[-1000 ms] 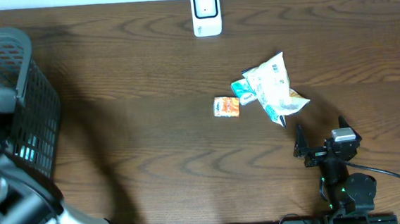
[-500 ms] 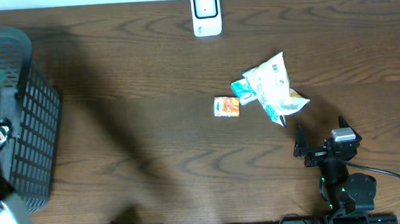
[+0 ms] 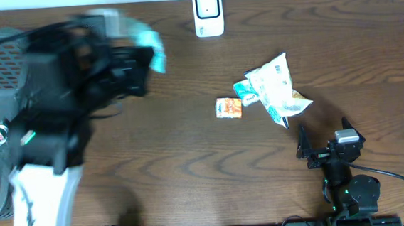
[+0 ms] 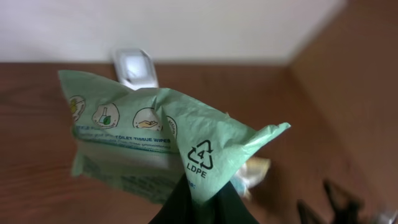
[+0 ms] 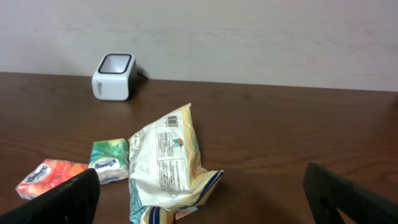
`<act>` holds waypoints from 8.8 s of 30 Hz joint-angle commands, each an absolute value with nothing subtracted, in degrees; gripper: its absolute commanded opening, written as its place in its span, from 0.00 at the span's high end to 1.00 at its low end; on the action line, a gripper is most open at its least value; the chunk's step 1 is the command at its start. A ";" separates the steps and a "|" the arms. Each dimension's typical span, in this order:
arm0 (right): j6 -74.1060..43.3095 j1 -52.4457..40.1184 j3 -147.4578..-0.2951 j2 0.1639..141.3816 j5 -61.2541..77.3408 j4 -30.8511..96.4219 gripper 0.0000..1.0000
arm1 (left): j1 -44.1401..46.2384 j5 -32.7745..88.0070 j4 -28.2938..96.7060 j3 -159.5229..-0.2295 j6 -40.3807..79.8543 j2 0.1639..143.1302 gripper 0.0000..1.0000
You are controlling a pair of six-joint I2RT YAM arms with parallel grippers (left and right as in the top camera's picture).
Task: Scan the item barcode
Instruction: 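Carry the wipes pack past the scanner and release it on the table, then reach the left gripper into the basket and grasp the green Zam-Buk box, then lift the Zam-Buk box out of the basket with the left gripper, then carry the Zam-Buk box to the table beside the packs and release, then reach the right gripper toward the yellow-and-blue snack bag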
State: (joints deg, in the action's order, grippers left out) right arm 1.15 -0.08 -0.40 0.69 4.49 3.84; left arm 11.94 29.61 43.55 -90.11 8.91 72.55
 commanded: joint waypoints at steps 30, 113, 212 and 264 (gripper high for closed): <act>1.98 -0.47 -0.36 0.43 4.86 4.05 0.01 | 23.42 30.26 33.50 -91.79 5.28 109.58 0.31; 1.98 -0.47 -0.36 0.43 4.84 4.05 0.01 | -45.93 1.08 37.06 -89.30 -0.19 122.19 0.43; 1.98 -0.47 -0.36 0.43 4.86 4.05 0.01 | 1.34 12.78 57.19 -89.62 15.22 84.25 0.02; -61.93 -0.47 -0.36 0.45 18.70 -3.01 0.01 | 1.37 12.78 57.21 -89.62 15.22 84.25 0.02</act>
